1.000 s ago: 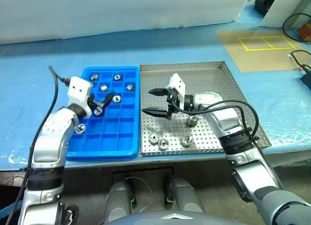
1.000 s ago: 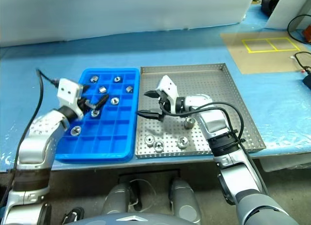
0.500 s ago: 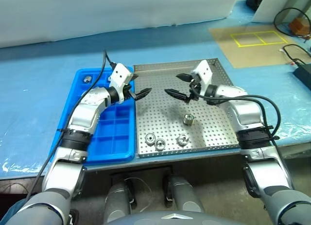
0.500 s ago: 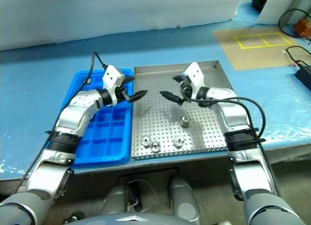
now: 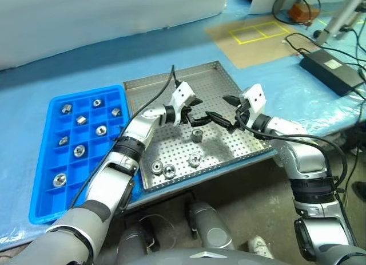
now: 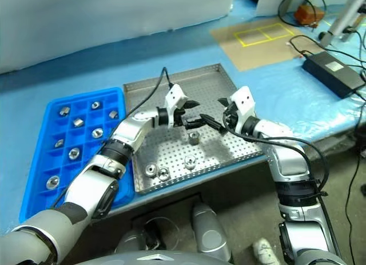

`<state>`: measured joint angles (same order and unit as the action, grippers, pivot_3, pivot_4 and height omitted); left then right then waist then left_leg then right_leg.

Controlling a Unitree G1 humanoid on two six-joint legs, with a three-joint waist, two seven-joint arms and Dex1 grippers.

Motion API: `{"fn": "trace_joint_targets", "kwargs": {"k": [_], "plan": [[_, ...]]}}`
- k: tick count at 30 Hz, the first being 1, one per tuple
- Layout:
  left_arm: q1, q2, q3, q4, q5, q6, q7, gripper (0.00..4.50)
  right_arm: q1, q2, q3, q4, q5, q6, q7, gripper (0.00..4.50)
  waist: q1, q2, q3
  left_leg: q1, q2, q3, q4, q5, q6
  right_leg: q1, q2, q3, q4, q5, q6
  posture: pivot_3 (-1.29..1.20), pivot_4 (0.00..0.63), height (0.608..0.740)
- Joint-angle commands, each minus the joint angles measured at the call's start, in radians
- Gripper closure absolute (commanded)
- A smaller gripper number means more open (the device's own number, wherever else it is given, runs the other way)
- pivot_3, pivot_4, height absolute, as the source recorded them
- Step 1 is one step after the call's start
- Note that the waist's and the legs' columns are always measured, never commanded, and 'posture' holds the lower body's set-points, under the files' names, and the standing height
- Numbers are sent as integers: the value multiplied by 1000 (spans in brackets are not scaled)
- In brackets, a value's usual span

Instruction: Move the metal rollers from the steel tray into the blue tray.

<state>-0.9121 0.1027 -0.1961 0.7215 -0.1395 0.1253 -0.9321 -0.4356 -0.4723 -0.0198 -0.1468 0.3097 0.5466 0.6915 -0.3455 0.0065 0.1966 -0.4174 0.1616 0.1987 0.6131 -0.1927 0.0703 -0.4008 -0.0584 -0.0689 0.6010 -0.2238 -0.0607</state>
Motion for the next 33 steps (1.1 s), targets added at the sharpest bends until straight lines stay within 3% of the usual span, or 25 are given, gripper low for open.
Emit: {"fn": "trace_joint_targets", "kwargs": {"k": [1,10,22,33], "plan": [[-35,-4,-3,43,21,-33,-21,49,10,-11,-36,-70,25,14,-20,0,-27,0,0,0,0,0,0,0,0,0,0,0,-1,-1,4,-949,150,740],[-12,63,-37,43,72,-21,-112,49,30,-16,-29,-101,32,32,-38,0,-109,0,0,-4,-2,-4,0,-3,6,6,-1,-6,-15,4,5,-956,150,740],[136,177,-58,-241,20,142,-270,49,22,-12,2,-84,31,30,-20,0,-110,1,0,-2,-3,-4,0,-5,8,12,-4,-9,-19,5,6,-915,150,740],[128,130,-54,-111,79,105,-145,49,15,-17,14,-73,22,23,-12,0,-111,1,0,-1,-10,-5,0,-7,12,13,-11,-9,-19,6,10,-911,150,740]]}}
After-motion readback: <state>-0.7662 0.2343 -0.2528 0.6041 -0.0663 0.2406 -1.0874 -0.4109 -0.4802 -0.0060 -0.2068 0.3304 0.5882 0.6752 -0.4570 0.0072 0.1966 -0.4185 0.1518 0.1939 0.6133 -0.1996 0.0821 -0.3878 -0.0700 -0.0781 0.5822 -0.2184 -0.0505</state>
